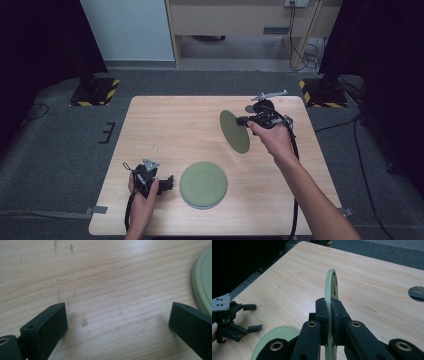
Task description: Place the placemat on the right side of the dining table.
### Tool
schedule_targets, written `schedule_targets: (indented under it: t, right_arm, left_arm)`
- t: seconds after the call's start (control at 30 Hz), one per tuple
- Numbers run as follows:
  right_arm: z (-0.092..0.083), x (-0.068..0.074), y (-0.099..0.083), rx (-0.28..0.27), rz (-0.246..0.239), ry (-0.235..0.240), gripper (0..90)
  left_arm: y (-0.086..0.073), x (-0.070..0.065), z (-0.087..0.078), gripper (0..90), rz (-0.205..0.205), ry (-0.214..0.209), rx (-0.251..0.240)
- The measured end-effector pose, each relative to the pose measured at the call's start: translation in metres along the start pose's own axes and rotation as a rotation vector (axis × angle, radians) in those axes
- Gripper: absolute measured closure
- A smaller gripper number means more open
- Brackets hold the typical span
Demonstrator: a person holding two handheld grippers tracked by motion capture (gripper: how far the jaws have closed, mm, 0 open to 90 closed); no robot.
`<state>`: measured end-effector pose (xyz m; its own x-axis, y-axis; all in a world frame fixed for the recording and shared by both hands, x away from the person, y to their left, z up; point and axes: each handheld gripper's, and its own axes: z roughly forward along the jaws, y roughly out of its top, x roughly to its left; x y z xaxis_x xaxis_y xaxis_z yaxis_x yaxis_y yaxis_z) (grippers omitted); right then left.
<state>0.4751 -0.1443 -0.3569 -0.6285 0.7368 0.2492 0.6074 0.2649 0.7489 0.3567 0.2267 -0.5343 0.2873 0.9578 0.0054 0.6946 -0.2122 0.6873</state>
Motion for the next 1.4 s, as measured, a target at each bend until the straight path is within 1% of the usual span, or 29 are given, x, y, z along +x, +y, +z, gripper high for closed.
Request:
schedule_targets:
  t: [0.43, 0.97, 1.4]
  right_arm:
    - [0.000, -0.008, 0.003, -0.026, 0.032, -0.038, 86.0]
    - [-0.008, -0.026, 0.002, -0.041, 0.068, -0.083, 85.9]
    - [-0.011, -0.040, -0.003, -0.046, 0.093, -0.120, 85.9]
  left_arm:
    - [0.000, 0.000, 0.000, 1.4, 0.000, 0.001, 0.000]
    - [0.000, 0.000, 0.000, 1.0, 0.001, 0.001, 0.000]
    - [0.000, 0.000, 0.000, 0.8, 0.002, 0.001, -0.001]
